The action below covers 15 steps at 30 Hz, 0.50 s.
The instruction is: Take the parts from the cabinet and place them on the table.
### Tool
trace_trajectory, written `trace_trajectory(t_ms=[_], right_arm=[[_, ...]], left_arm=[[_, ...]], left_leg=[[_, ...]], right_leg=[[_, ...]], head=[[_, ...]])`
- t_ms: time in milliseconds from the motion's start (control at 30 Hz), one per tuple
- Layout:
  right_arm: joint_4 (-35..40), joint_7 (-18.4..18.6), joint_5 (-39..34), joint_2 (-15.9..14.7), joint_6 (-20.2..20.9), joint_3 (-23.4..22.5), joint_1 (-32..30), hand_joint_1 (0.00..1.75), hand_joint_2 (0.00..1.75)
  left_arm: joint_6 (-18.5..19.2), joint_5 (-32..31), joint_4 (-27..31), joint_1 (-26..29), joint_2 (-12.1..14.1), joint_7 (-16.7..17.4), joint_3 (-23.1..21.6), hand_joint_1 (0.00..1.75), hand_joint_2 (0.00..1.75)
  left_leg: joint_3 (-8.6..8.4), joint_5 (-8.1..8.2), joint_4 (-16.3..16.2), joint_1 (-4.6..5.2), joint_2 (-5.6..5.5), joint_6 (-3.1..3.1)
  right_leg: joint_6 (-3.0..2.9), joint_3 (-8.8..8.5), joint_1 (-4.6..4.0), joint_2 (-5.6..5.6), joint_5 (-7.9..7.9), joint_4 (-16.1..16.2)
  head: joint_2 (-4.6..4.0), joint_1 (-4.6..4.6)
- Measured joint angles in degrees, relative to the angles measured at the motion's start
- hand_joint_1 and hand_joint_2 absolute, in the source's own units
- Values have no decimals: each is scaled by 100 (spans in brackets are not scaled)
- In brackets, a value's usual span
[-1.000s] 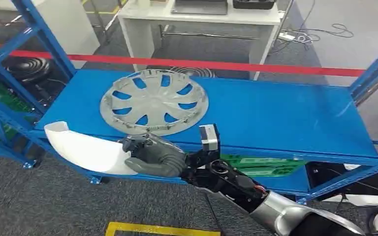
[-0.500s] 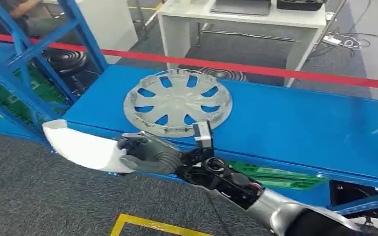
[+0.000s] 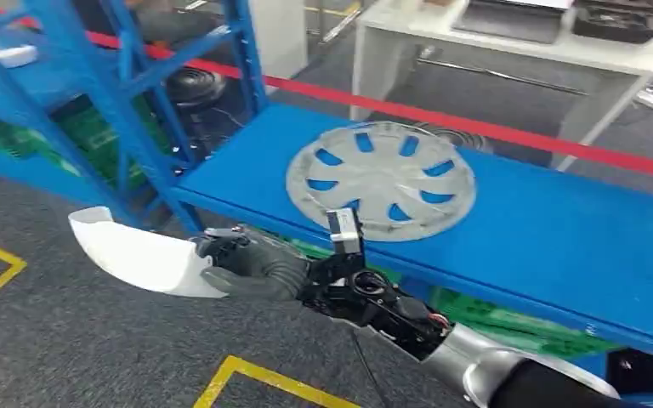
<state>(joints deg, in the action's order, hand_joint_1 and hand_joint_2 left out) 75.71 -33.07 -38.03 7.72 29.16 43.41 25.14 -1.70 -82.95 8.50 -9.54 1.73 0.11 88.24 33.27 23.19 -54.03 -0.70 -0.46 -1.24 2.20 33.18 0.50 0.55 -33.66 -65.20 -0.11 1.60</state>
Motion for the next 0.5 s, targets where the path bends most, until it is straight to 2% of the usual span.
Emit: trace_trajectory(t_ms=[33, 67, 100, 133, 167, 200, 233, 267, 300, 333, 367, 400, 433, 467, 500], right_arm=[[-13, 4, 0, -2, -4, 0, -11, 175, 175], [-28, 2, 0, -4, -7, 0, -25, 175, 175], [-44, 4, 0, -2, -7, 2, -26, 175, 175], [-48, 4, 0, -4, -7, 4, -24, 175, 175], [-48, 4, 0, -4, -9, 4, -20, 175, 175], [-48, 4, 0, -2, -7, 4, -13, 175, 175], [-48, 4, 0, -4, 0, 4, -6, 175, 175], [-55, 4, 0, -4, 6, 4, -6, 175, 175], [-59, 9, 0, -4, 9, 4, -3, 175, 175], [-59, 15, 0, -2, 9, 4, -3, 175, 175], [-59, 15, 0, -2, 11, 4, 8, 175, 175], [-57, 13, -2, 4, 13, 4, 22, 175, 175], [-57, 17, 0, 13, 18, 4, 38, 175, 175], [-57, 9, 0, 18, 33, 2, 46, 175, 175], [-57, 9, 0, 17, 50, 2, 51, 175, 175]], left_arm=[[0, 0, 0, -5, -4, 0, 0, 0, 175], [-2, 0, 0, -4, -4, 0, 0, 0, 175], [-2, 0, 0, -3, -2, 0, 0, 0, 175], [-2, 2, 0, -2, -2, -2, 0, 0, 175], [-4, 4, 0, -2, -4, -7, 0, 0, 175], [-11, 11, 0, -2, -11, -9, 0, 0, 175], [-18, 22, 0, 2, -26, -13, 0, 0, 175], [-22, 30, -2, -12, -42, -13, 0, 0, 175], [-55, 53, -2, -15, -44, -17, 0, 0, 175], [-57, 61, -2, -2, -44, -17, 0, 0, 175], [-70, 83, -2, 25, -42, -20, 2, 0, 175], [-74, 103, -2, 38, -39, -22, 2, 0, 175], [-83, 122, -4, 47, -55, -28, 2, 0, 175], [-105, 144, -7, 40, -59, -35, 2, 0, 175], [-125, 164, -7, 19, -57, -37, 2, 0, 175]], left_leg=[[0, 4, 0, 6, -65, -6], [0, 5, -3, 12, -151, -8], [-5, 5, -5, 13, -232, -8], [-12, 5, -7, 12, -319, -7], [-25, 6, -8, 10, -403, -5], [-44, 9, -10, 10, -483, 2], [-41, 13, -10, -6, -555, 15], [-12, 23, -51, 33, -618, 51], [15, 3, -43, -7, -679, 89], [29, -3, -31, -24, -730, 128], [30, -29, 7, -39, -813, 182], [36, -35, 10, -26, -872, 222], [53, 26, -91, -18, -610, 215], [207, 215, -383, 1, -271, 248], [434, 442, -829, -17, -135, 287]], right_leg=[[5, 232, 0, -31, -177, -466], [6, 442, 1, -38, -263, -851], [0, 506, 1, -38, -187, -904], [-16, 429, 1, -46, 23, -665], [-40, 251, 3, -63, 298, -232], [-70, 18, 3, -138, 585, 298], [-109, -200, 7, -443, 822, 818], [-133, -261, 27, -610, 789, 991], [-117, -258, 21, -530, 783, 1006], [-133, -260, -13, -490, 778, 1016], [-159, -272, -27, -427, 787, 1020], [-206, -313, 22, -366, 824, 1101], [-232, -356, 23, -262, 852, 1155], [-253, -367, 21, -204, 860, 1175], [-283, -366, 6, -120, 851, 1175]], head=[[0, 24], [0, 41], [0, 48], [0, 54], [0, 72], [0, 89], [0, 109], [0, 79], [0, 59], [0, 72], [0, 78], [0, 74], [0, 57], [0, -50], [0, -81]])
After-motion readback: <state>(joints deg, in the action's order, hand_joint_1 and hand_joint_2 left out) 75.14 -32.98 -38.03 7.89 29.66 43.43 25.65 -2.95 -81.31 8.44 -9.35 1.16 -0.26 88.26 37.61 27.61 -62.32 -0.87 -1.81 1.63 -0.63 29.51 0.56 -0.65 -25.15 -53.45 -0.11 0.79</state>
